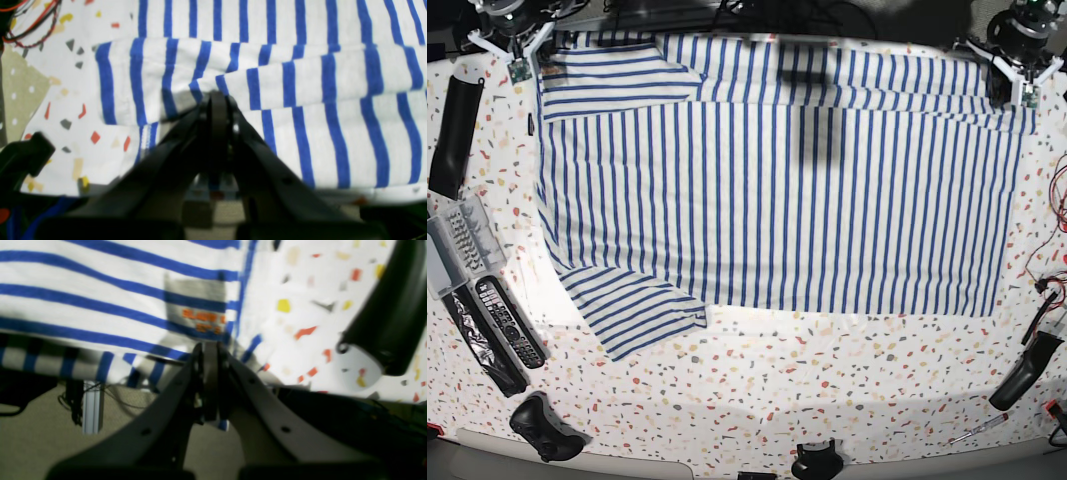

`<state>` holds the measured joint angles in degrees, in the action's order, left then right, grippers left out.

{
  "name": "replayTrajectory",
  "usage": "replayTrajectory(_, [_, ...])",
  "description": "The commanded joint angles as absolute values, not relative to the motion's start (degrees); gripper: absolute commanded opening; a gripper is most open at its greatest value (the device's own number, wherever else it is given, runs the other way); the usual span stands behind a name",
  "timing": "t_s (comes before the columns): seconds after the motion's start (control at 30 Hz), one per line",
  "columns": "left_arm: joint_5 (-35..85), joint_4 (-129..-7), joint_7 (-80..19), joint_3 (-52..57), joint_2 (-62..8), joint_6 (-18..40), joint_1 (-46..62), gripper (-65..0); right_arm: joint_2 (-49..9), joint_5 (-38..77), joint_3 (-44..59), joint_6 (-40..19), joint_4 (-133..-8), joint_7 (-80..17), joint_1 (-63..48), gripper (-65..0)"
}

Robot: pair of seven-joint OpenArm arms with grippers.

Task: Layout the t-shirt on the table in an organized manner, then fold the t-shirt properly
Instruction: 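Lower the hem onto the table and open both grippers, then move both grippers to the shirt's side edges and grasp them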

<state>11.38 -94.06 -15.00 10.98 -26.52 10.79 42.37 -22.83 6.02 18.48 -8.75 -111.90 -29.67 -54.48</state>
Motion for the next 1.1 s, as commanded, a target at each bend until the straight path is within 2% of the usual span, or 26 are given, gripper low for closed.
replayTrajectory(0.0, [10.24, -94.32, -19.29, 10.85, -26.83, 11.6, 43.81, -65.0, -23.38, 5.98, 19.25, -8.32, -113.14, -28.73, -55.07, -65.0])
replayTrajectory(0.3, [8.56, -102.65, -22.26, 11.05, -26.87, 11.57, 43.64, -65.0, -23.66, 5.98, 22.02, -8.12, -117.45, -28.58, -54.92, -65.0])
replayTrajectory(0.47, [3.7, -109.54, -22.5, 13.61, -26.85, 11.55, 43.64, -65.0, -23.68, 6.04, 26.5, -8.12, -122.1, -28.53, -54.89, -65.0])
replayTrajectory(0.5, [3.22, -110.83, -22.46, 14.63, -26.85, 11.55, 43.62, -62.1, -23.68, 6.33, 27.4, -8.1, -122.76, -28.49, -54.74, -63.6])
replayTrajectory(0.6, [3.03, -113.38, -22.44, 18.04, -26.85, 11.51, 42.06, -50.1, -23.68, 6.63, 28.95, -8.12, -123.37, -28.53, -52.97, -50.8])
replayTrajectory(0.67, [3.25, -113.45, -22.5, 20.1, -26.85, 11.49, 39.72, -48.6, -23.66, 6.87, 28.93, -8.14, -123.37, -28.8, -51.24, -49.3])
replayTrajectory(0.87, [13.74, -109.75, -21.19, 22.04, -27.44, 11.62, 29.58, -48.2, -23.66, 13.93, 28.91, -8.34, -123.37, -29.71, -45.98, -49.3])
replayTrajectory(0.97, [18.06, -102.76, -19.64, 22.02, -27.49, 12.14, 21.54, -43.9, -23.68, 14.15, 28.88, -9.3, -123.37, -34.04, -42.94, -49.4])
replayTrajectory(1.07, [22.92, -93.36, -19.29, 22.0, -27.51, 18.55, 13.08, -41.9, -23.66, 14.15, 28.88, -11.16, -123.35, -36.53, -40.66, -49.4])
